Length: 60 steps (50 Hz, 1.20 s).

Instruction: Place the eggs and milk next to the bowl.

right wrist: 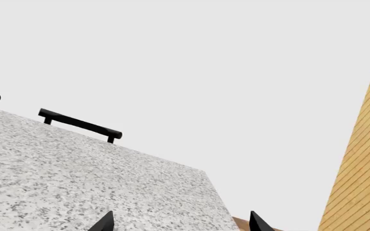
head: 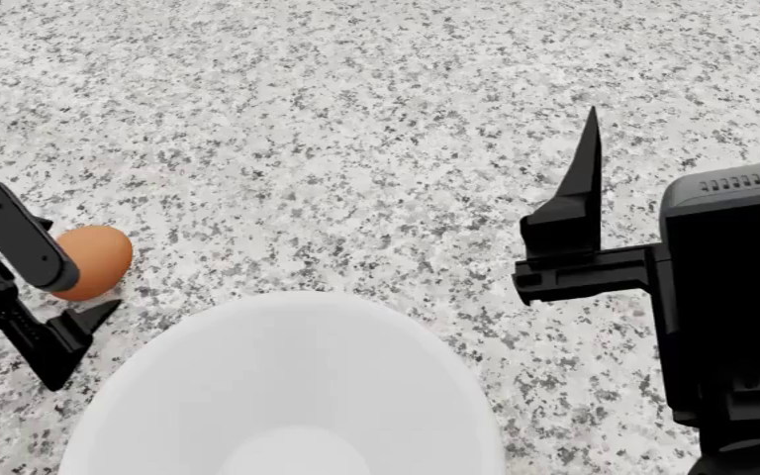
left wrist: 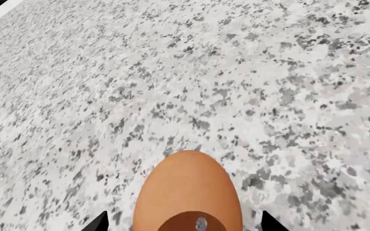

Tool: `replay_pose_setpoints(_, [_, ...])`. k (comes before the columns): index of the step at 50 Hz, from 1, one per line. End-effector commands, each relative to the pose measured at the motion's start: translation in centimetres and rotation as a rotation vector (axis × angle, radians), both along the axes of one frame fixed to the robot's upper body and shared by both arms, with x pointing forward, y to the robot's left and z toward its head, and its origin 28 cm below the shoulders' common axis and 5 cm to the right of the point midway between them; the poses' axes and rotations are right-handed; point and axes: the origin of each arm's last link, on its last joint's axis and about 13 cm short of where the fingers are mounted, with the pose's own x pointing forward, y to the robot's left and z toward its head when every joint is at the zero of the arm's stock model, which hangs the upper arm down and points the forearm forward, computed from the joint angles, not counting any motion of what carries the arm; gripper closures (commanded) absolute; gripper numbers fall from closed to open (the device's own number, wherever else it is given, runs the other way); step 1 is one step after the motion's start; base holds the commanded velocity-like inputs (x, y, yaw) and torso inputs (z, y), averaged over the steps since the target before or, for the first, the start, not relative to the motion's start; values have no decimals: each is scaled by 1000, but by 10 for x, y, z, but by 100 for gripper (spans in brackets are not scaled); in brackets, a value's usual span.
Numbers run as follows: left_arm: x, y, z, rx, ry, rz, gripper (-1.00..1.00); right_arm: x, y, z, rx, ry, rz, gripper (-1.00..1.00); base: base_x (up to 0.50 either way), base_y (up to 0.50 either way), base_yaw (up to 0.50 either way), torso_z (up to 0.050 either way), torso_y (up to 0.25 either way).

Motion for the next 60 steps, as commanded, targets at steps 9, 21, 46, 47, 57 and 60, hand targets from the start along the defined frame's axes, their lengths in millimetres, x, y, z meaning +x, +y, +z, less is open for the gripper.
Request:
replay_pose_setpoints(9, [9, -7, -10, -8, 28, -21, -100, -3, -3, -2, 5, -11, -16, -100, 0, 0, 0, 0, 0])
replay_pose_setpoints(21, [5, -5, -11, -12, 20, -7, 100, -2, -3, -3, 10, -9, -15, -100, 1, 0, 0, 0, 0])
replay_pose_setpoints(46, [-63, 33, 38, -78, -54, -74, 100, -3, -2, 0, 13, -24, 6, -100, 0, 0, 0, 0, 0])
replay_pose_setpoints(47, [-65, 33, 39, -84, -53, -77, 100, -3, -2, 0, 13, -24, 6, -100, 0, 0, 0, 0, 0])
replay_pose_setpoints(57, [-94, 43, 31, -79, -30, -91, 100, 1, 1, 1, 11, -24, 17, -100, 0, 0, 0, 0, 0])
replay_pose_setpoints(60, [-103, 44, 25, -66, -7, -104, 100, 2, 2, 1, 10, -24, 20, -100, 0, 0, 0, 0, 0])
